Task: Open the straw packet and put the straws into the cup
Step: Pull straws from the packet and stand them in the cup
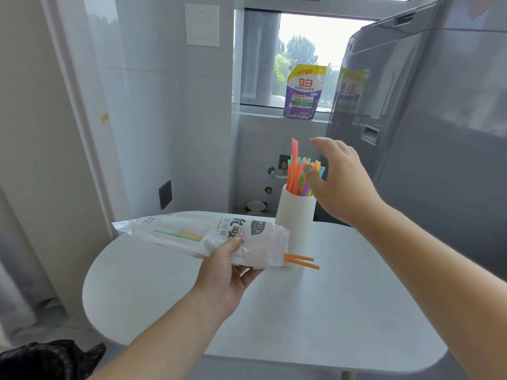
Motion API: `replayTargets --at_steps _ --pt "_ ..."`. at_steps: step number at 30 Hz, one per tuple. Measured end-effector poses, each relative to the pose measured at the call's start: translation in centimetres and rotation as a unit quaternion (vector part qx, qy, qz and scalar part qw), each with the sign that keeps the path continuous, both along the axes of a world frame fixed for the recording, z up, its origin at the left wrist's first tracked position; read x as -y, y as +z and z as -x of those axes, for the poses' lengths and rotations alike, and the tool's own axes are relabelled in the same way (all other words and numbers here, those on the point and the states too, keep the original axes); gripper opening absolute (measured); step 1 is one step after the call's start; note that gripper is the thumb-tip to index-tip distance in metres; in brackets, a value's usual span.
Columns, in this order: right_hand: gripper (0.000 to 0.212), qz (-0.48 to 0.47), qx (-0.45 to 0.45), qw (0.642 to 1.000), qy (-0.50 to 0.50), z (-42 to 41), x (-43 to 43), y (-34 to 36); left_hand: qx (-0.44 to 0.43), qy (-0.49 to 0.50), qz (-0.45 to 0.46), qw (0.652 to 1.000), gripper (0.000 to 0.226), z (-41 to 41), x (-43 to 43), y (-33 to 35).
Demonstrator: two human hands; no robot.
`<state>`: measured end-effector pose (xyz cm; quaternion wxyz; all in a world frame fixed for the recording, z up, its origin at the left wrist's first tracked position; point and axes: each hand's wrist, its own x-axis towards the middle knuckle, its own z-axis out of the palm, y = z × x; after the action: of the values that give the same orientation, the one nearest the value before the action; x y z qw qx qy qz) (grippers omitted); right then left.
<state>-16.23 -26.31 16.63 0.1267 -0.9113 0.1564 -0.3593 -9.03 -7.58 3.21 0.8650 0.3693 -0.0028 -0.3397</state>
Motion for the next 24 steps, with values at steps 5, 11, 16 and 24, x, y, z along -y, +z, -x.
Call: replayTargets --at_steps 5,11,16,24 --pt "0.024 -0.093 0.045 0.994 0.021 3.1 -2.1 -3.5 0.005 -0.004 -0.001 1.0 0.027 0.1 -0.1 0.1" --pt "0.024 -0.46 -0.034 0.887 -0.024 5.9 -4.0 -9.2 0.021 0.016 -0.01 1.0 0.028 0.2 -0.2 0.3" --pt "0.031 -0.626 -0.043 0.778 -0.006 6.0 -4.6 -10.5 0.09 0.023 -0.031 0.995 0.029 0.6 0.0 0.7" --pt "0.014 -0.723 0.043 0.683 0.097 6.7 -4.2 -11.0 0.18 0.034 -0.037 0.982 0.039 1.0 -0.1 1.2"
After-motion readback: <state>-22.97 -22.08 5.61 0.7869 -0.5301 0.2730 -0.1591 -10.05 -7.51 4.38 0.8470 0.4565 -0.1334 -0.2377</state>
